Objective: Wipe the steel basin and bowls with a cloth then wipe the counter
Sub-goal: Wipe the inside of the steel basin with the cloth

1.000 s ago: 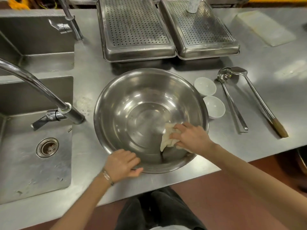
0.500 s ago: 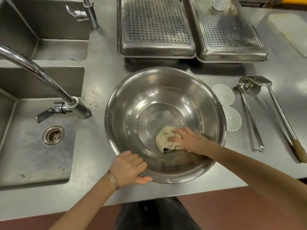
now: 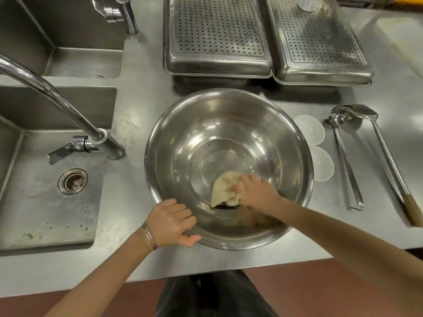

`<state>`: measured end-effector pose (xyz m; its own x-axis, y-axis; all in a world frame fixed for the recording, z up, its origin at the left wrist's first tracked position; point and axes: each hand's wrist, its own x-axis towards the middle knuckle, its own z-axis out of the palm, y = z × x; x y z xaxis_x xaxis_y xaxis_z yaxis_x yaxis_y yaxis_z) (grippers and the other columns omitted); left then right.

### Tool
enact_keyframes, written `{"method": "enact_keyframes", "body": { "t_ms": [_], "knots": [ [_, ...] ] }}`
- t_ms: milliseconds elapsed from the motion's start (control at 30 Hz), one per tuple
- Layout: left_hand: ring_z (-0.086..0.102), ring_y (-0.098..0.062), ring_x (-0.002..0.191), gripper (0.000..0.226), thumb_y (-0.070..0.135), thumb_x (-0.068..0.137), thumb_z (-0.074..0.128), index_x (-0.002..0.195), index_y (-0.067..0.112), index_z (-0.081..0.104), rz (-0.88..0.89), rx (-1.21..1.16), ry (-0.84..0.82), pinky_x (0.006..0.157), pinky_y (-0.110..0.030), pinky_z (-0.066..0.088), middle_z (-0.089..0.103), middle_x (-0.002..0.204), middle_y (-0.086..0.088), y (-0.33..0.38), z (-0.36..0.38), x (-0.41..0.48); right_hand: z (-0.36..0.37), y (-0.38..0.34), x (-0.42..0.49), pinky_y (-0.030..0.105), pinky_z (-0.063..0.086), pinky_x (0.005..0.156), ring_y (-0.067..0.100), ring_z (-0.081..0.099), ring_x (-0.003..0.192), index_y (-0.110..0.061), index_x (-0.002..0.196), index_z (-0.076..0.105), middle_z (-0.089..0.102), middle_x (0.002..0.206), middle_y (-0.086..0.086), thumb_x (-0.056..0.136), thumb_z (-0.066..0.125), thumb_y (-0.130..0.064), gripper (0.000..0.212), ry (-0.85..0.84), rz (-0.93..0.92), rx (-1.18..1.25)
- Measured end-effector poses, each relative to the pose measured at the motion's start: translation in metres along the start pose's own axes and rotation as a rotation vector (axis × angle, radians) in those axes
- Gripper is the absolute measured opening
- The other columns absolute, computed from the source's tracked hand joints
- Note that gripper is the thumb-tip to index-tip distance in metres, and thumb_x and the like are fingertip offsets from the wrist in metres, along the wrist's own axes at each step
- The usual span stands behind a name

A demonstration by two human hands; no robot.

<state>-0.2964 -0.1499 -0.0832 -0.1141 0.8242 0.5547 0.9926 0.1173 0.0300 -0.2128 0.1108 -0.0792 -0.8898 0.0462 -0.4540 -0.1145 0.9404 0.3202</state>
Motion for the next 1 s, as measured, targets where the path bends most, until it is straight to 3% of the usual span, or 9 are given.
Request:
{"method": "enact_keyframes", "body": {
  "t_ms": [67, 233, 333, 400, 500, 667, 833, 933, 1000],
  "knots": [
    [0.04, -0.012, 0.043, 0.051, 0.049, 0.089, 0.038, 0.051, 0.019, 0.052, -0.019, 0.009, 0.006, 0.048, -0.024, 0.027, 0.042, 0.047, 0.005, 0.004, 0.002, -0.001, -0.001, 0.029, 0.014, 0.033, 0.05, 0.051, 0.029, 0.061, 0.071, -0.026, 0.09, 0.07, 0.065, 0.089, 0.008, 0.05, 0.085, -0.036, 0.044, 0.039, 0.137, -0.057],
    [0.04, -0.012, 0.042, 0.052, 0.049, 0.09, 0.036, 0.051, 0.019, 0.052, -0.002, 0.018, -0.004, 0.045, -0.025, 0.028, 0.042, 0.047, 0.005, -0.002, 0.003, -0.004, -0.013, 0.014, 0.016, 0.051, 0.044, 0.089, 0.039, 0.049, 0.109, -0.012, 0.13, 0.042, 0.048, 0.122, 0.019, 0.09, 0.051, -0.024, 0.043, 0.002, 0.25, -0.014],
    [0.041, -0.013, 0.042, 0.051, 0.047, 0.089, 0.036, 0.052, 0.018, 0.053, 0.043, 0.017, -0.047, 0.044, -0.024, 0.03, 0.043, 0.047, 0.005, -0.013, -0.004, -0.006, -0.012, -0.014, -0.005, 0.044, 0.053, 0.062, 0.033, 0.061, 0.081, -0.015, 0.109, 0.063, 0.062, 0.096, 0.016, 0.07, 0.073, -0.039, 0.047, -0.118, 0.231, 0.026],
    [0.041, -0.014, 0.042, 0.05, 0.046, 0.089, 0.036, 0.052, 0.018, 0.053, 0.053, 0.024, -0.058, 0.045, -0.025, 0.029, 0.042, 0.047, 0.004, -0.014, -0.004, -0.006, -0.017, -0.029, -0.015, 0.048, 0.052, 0.06, 0.04, 0.059, 0.083, -0.008, 0.109, 0.061, 0.058, 0.1, 0.027, 0.071, 0.073, -0.031, 0.047, -0.127, 0.152, 0.09],
    [0.041, -0.015, 0.043, 0.049, 0.046, 0.089, 0.036, 0.052, 0.019, 0.052, 0.057, 0.033, -0.065, 0.049, -0.026, 0.026, 0.042, 0.048, 0.004, -0.014, -0.005, -0.004, -0.027, -0.05, -0.022, 0.053, 0.039, 0.09, 0.046, 0.037, 0.117, -0.004, 0.133, 0.034, 0.03, 0.134, 0.031, 0.095, 0.04, -0.014, 0.04, -0.241, -0.005, 0.316],
    [0.042, -0.016, 0.043, 0.047, 0.043, 0.088, 0.036, 0.051, 0.018, 0.05, 0.106, 0.035, -0.103, 0.05, -0.026, 0.027, 0.043, 0.049, 0.004, -0.023, -0.014, -0.009, -0.075, -0.044, -0.047, 0.036, 0.039, 0.098, 0.026, 0.048, 0.114, -0.01, 0.134, 0.04, 0.05, 0.125, 0.014, 0.093, 0.055, -0.027, 0.047, -0.382, -0.294, 0.935],
    [0.041, -0.017, 0.044, 0.048, 0.042, 0.089, 0.036, 0.049, 0.017, 0.047, 0.064, 0.045, -0.136, 0.052, -0.027, 0.025, 0.042, 0.048, 0.002, -0.027, -0.033, -0.028, -0.108, -0.009, -0.119, 0.006, 0.033, 0.085, 0.007, 0.049, 0.101, -0.021, 0.127, 0.051, 0.051, 0.111, -0.005, 0.089, 0.062, -0.026, 0.04, -0.062, -0.176, 1.045],
    [0.043, -0.017, 0.044, 0.052, 0.041, 0.093, 0.033, 0.05, 0.018, 0.049, -0.017, 0.037, -0.134, 0.054, -0.027, 0.023, 0.043, 0.049, 0.003, -0.021, -0.046, -0.039, -0.111, 0.014, -0.165, 0.008, 0.033, 0.086, 0.008, 0.053, 0.103, -0.028, 0.116, 0.057, 0.052, 0.108, -0.015, 0.083, 0.068, -0.021, 0.035, 0.368, 0.096, 0.947],
    [0.044, -0.016, 0.045, 0.053, 0.042, 0.094, 0.032, 0.051, 0.018, 0.051, -0.073, 0.046, -0.145, 0.055, -0.026, 0.023, 0.045, 0.049, 0.004, -0.009, -0.049, -0.042, -0.111, 0.019, -0.186, 0.023, 0.035, 0.081, 0.021, 0.055, 0.098, -0.019, 0.118, 0.06, 0.053, 0.108, -0.004, 0.083, 0.068, -0.019, 0.036, 0.53, 0.401, 0.962]
  ]
}}
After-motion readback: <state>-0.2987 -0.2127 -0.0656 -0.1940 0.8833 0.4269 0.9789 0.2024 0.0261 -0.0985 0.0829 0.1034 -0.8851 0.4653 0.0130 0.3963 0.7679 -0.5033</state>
